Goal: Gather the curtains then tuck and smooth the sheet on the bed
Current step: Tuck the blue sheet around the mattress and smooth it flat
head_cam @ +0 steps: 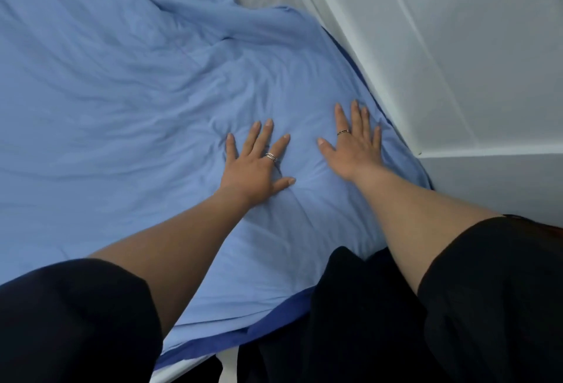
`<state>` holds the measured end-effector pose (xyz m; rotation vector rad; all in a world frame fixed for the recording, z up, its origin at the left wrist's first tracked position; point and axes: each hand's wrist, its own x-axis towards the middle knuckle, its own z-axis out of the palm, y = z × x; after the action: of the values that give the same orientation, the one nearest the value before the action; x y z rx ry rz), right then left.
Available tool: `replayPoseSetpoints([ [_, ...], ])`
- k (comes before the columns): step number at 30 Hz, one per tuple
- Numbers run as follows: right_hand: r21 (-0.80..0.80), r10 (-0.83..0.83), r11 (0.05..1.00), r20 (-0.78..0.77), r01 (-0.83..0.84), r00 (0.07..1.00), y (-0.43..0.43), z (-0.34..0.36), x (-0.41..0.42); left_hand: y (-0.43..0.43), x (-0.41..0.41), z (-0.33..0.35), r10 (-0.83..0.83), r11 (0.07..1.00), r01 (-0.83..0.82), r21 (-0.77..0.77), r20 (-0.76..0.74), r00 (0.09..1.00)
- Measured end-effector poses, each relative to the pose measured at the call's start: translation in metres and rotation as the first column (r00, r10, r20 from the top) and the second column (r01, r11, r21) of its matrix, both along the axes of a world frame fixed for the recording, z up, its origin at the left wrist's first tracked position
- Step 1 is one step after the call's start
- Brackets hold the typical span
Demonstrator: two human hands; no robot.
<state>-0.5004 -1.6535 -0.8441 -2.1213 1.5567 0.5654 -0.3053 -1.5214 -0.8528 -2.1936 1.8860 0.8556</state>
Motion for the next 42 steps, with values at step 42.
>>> replayPoseSetpoints([
  [42,0.161,0.751,0.651,-0.277,-0.742,0.599,0.382,0.063,0.024,0.451,-0.005,0.062,0.019,0.995,-0.043,-0.085,-0.266,0.964],
])
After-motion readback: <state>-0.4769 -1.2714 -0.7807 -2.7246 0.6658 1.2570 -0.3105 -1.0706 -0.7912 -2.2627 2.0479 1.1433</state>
